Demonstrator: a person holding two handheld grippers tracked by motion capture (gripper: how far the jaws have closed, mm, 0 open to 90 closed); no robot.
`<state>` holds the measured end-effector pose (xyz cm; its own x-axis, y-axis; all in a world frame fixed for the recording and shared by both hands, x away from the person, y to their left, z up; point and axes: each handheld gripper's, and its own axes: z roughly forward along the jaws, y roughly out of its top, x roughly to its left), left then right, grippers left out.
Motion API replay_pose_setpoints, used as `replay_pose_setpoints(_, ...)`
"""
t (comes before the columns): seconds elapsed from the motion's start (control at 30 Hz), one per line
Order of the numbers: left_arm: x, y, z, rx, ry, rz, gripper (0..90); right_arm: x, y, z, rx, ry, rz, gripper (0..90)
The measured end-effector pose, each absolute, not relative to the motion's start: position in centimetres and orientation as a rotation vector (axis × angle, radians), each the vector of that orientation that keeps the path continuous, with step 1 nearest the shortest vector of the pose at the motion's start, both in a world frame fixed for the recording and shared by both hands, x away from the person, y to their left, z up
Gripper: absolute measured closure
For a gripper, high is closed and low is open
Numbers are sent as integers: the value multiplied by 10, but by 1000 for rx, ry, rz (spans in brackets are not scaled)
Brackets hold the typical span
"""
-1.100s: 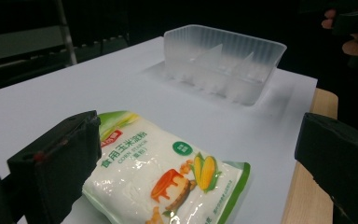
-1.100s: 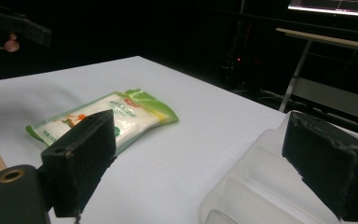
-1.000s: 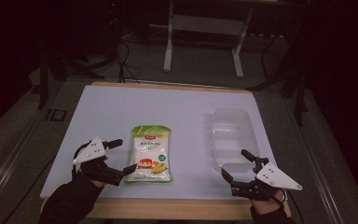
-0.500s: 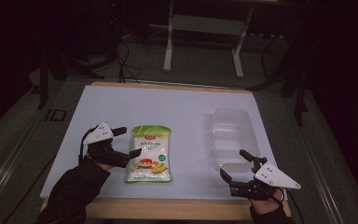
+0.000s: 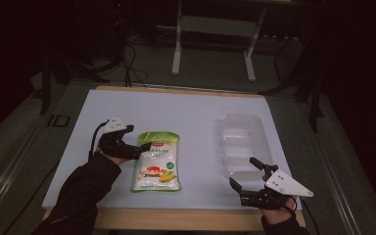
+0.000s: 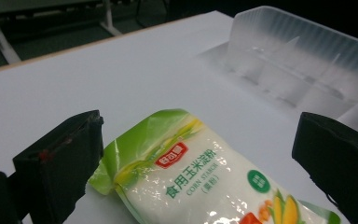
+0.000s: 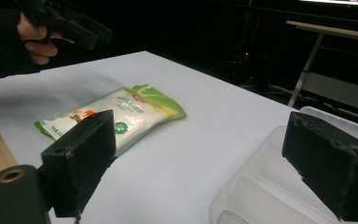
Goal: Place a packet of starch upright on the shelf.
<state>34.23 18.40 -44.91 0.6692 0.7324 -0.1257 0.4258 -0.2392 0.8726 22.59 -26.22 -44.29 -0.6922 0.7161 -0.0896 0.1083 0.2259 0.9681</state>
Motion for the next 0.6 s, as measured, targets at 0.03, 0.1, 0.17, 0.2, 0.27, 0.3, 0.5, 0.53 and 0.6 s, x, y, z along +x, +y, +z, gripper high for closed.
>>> replay_pose_setpoints(0.03,346,184,-451,1877,918,370,24,226,-262,-443,753,1977,1494,96)
replay_pose_setpoints(0.1,351,183,-455,1889,940,368,24,226,-262,-443,752,1980,1494,96)
replay_pose_setpoints(0.17,358,183,-461,1903,963,362,25,226,-262,-444,754,1985,1496,96)
replay_pose_setpoints(0.2,358,183,-461,1903,963,362,25,226,-262,-444,754,1985,1496,96)
replay_pose_setpoints(0.27,367,184,-473,1907,997,344,27,227,-261,-444,755,1993,1495,96)
replay_pose_setpoints(0.3,370,185,-477,1908,1000,319,27,227,-261,-445,755,1995,1496,96)
replay_pose_setpoints(0.5,380,184,-499,1932,1063,264,27,227,-260,-446,749,2009,1493,96)
replay_pose_setpoints(0.53,381,184,-503,1945,1074,279,27,227,-260,-446,746,2010,1492,96)
replay_pose_setpoints(0.6,384,184,-509,1955,1088,258,27,227,-259,-447,748,2019,1491,96)
